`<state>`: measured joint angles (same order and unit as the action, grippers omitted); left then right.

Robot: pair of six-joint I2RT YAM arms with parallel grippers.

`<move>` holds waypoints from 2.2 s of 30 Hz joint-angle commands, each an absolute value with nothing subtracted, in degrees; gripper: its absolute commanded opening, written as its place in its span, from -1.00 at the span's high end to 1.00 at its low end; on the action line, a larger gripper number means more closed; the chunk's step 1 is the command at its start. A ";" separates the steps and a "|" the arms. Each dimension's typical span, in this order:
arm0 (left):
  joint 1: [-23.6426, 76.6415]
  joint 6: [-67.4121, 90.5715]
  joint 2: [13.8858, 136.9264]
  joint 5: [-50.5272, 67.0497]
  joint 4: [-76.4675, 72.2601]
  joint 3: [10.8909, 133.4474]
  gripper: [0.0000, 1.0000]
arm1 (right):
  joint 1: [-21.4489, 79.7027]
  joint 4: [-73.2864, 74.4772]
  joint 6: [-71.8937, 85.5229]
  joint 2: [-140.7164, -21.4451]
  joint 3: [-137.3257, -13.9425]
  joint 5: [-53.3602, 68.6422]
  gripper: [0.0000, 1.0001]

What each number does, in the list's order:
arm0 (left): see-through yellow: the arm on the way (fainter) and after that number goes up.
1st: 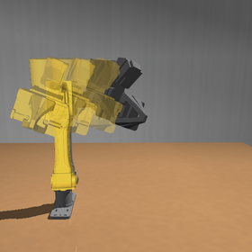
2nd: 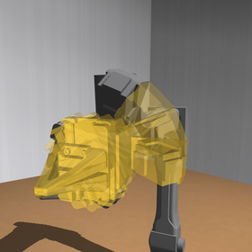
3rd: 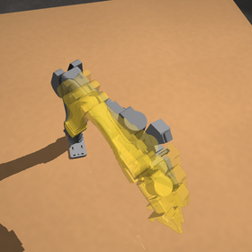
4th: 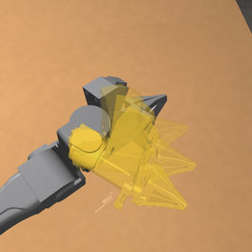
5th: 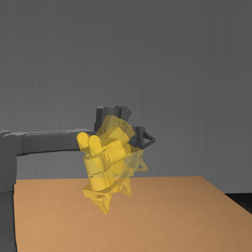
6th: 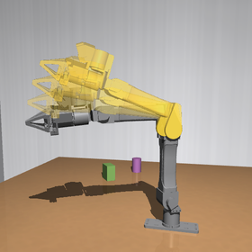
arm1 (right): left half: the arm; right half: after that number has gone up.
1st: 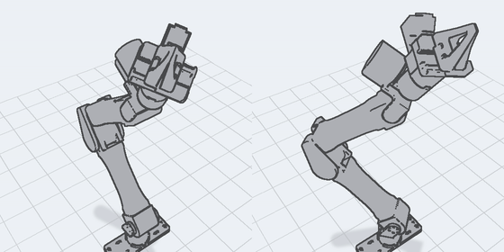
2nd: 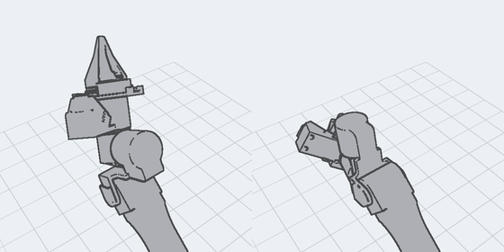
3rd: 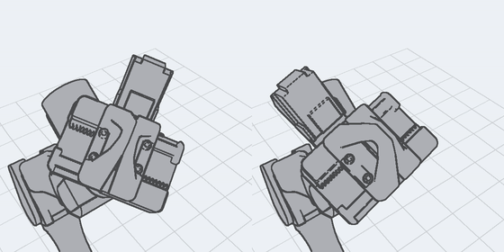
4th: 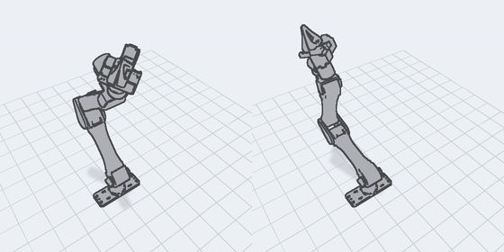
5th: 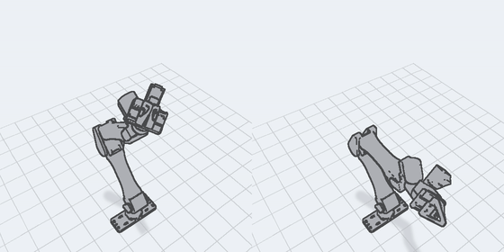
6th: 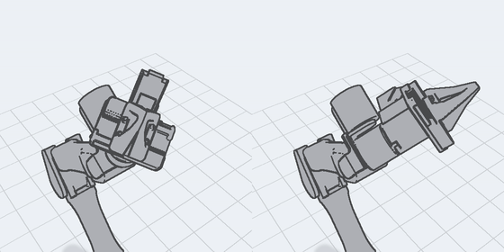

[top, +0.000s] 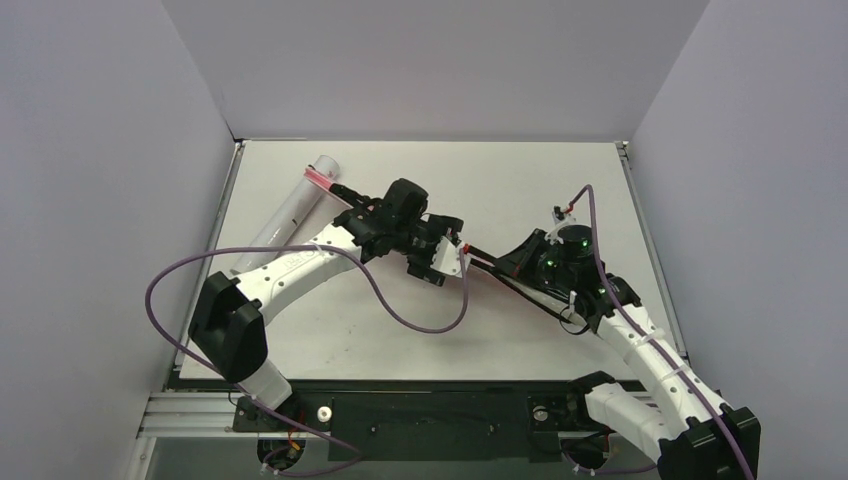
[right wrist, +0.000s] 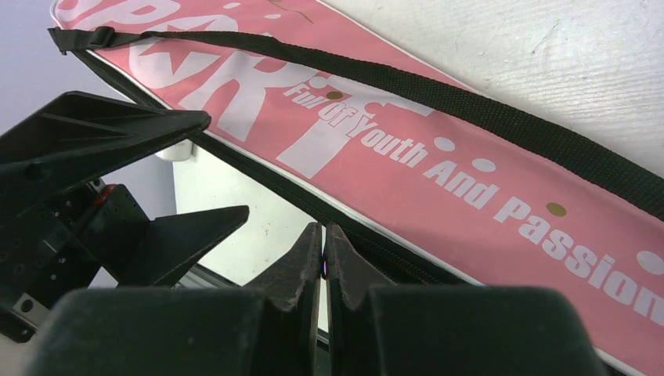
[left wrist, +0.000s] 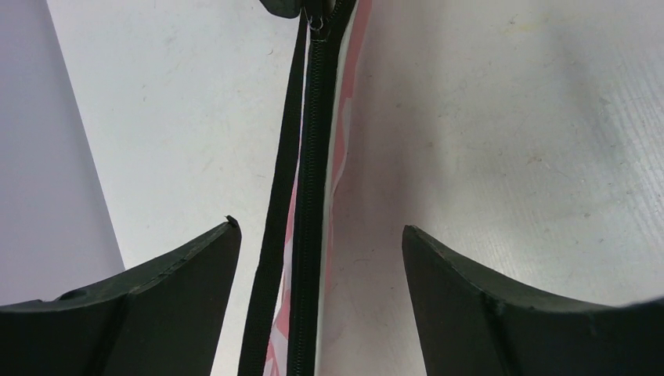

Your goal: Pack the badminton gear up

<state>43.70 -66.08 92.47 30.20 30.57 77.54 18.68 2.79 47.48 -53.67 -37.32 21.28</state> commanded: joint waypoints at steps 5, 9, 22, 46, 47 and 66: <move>45.55 -65.85 95.35 28.41 30.09 79.70 -0.32 | 18.28 -0.18 49.20 -51.44 -41.23 23.41 1.00; 45.76 -67.01 98.40 28.05 32.54 83.54 0.19 | 18.28 -0.18 49.30 -51.40 -42.05 23.99 1.00; 46.37 -65.90 102.96 27.21 36.78 92.02 0.99 | 18.22 2.02 48.92 -50.84 -44.12 24.71 1.00; 37.96 -47.15 101.59 46.35 50.73 112.28 1.00 | 9.85 19.54 37.61 -55.62 -76.13 21.07 -0.12; 37.66 -44.18 101.24 46.38 48.02 111.17 1.00 | 9.63 19.92 36.76 -54.56 -76.82 19.20 -0.17; 29.05 -26.46 87.62 45.76 28.88 94.87 1.00 | -2.16 26.64 37.61 -50.22 -84.05 -7.52 1.00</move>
